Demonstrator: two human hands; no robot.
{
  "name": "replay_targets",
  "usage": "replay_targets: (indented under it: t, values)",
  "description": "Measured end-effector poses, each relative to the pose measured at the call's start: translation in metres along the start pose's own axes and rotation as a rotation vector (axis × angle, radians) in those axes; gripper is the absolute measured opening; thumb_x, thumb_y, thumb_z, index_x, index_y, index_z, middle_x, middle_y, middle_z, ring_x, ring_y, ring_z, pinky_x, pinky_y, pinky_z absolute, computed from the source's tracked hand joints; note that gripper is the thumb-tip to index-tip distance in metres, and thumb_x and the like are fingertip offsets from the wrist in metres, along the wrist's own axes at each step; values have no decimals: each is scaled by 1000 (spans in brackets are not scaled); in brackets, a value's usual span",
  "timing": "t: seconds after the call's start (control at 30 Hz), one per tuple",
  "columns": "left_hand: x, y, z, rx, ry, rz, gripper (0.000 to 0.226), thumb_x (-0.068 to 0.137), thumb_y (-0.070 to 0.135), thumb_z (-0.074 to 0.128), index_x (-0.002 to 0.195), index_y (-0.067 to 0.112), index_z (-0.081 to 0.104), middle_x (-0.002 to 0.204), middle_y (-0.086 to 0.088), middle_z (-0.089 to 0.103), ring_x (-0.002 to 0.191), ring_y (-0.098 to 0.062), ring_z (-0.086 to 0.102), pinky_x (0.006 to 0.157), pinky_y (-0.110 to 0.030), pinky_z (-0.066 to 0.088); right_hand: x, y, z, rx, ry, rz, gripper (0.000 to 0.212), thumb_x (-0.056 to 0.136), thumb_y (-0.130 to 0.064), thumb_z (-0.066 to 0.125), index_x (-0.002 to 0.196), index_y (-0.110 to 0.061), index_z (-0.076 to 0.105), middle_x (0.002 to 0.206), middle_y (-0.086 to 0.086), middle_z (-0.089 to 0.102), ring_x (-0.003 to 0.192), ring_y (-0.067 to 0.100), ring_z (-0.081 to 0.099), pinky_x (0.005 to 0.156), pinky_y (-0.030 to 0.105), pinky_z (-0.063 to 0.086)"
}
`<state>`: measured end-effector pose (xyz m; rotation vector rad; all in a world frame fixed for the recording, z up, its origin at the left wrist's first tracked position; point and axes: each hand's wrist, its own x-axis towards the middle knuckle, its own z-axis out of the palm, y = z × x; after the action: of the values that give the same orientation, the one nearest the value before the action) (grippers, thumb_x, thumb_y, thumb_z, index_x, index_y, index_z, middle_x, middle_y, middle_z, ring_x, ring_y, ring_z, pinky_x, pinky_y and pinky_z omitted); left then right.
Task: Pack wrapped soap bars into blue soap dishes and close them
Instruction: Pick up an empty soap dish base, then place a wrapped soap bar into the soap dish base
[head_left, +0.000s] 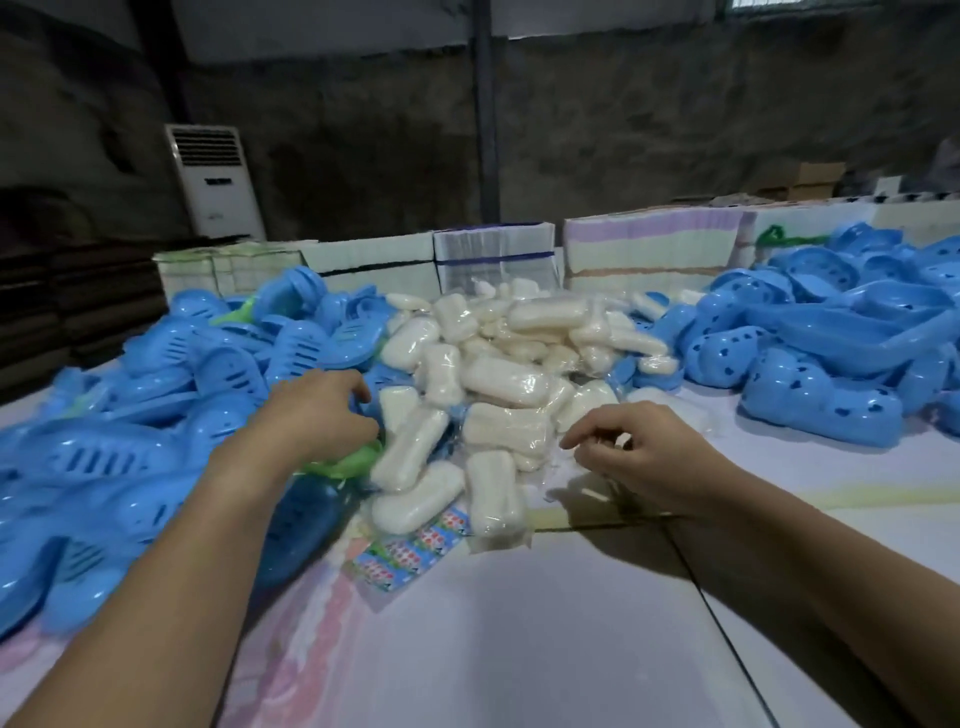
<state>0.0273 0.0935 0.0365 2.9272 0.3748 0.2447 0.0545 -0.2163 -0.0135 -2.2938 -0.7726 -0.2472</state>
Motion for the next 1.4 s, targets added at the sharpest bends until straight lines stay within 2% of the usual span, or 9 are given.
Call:
replay_targets:
  t: [0.2, 0.3, 0.5, 0.63, 0.8, 1.0, 1.13, 1.27, 1.4]
  values:
    - [5, -14, -2, 1, -155, -48, 58, 84, 42, 69, 138, 32, 49, 119, -1, 53, 109, -25, 53, 94, -34, 45, -2, 2, -4, 4, 29, 25, 29, 89, -17, 64, 86, -46, 68, 87, -12, 72, 80, 7, 63, 72, 28, 52]
    - [12, -12, 18, -57, 24, -102, 51, 91, 47, 58, 138, 32, 48, 142, -5, 49, 130, -37, 44, 107, -49, 40, -2, 3, -2, -1, 17, 38, 28, 88, -18, 64, 84, -46, 68, 88, -11, 72, 81, 6, 63, 75, 31, 53]
    - [23, -6, 38, 75, 141, -170, 50, 102, 55, 32, 131, 21, 54, 153, -10, 25, 141, -40, 12, 108, -65, 21, -2, 5, 0, -1, 26, 78, 23, 88, -19, 64, 86, -40, 72, 88, -8, 73, 80, 9, 63, 77, 35, 53]
    - [33, -2, 44, 40, 170, -172, 55, 104, 51, 26, 119, 13, 63, 141, -10, 40, 134, -37, 24, 107, -62, 23, -2, 3, 1, 16, 19, 86, 22, 89, -16, 63, 88, -36, 73, 89, -3, 73, 80, 15, 64, 78, 39, 54]
    - [42, -7, 48, -55, 208, -179, 40, 101, 47, 42, 85, 16, 61, 116, -7, 54, 122, -33, 38, 102, -57, 25, -3, 1, 0, 25, -4, 90, 20, 90, -17, 62, 91, -33, 74, 90, 1, 74, 83, 21, 65, 80, 43, 53]
    - [49, -7, 52, -88, 154, -188, 35, 101, 47, 38, 89, 17, 52, 116, -7, 50, 125, -34, 38, 102, -56, 26, -3, 0, 1, 23, -2, 112, 20, 90, -18, 63, 90, -36, 73, 90, -3, 73, 82, 15, 64, 78, 38, 54]
    - [51, -11, 54, -119, 179, -134, 44, 101, 51, 38, 71, 19, 47, 93, -3, 58, 96, -30, 50, 99, -49, 36, -2, -2, 4, 31, 13, 104, 24, 89, -18, 64, 86, -40, 72, 83, -6, 72, 76, 12, 62, 69, 30, 50]
    - [54, -10, 51, -108, 167, -126, 40, 98, 50, 43, 71, 20, 47, 80, 0, 52, 88, -28, 51, 96, -47, 38, -1, -4, 6, 35, -1, 99, 25, 89, -16, 65, 86, -40, 72, 81, -4, 72, 74, 12, 61, 65, 25, 48]
    - [56, -10, 50, -162, 207, -88, 29, 94, 38, 52, 73, 17, 53, 77, 0, 56, 82, -27, 56, 72, -36, 42, -1, -5, 6, 33, 8, 99, 26, 89, -15, 65, 85, -39, 72, 78, -4, 71, 70, 10, 59, 60, 18, 44]
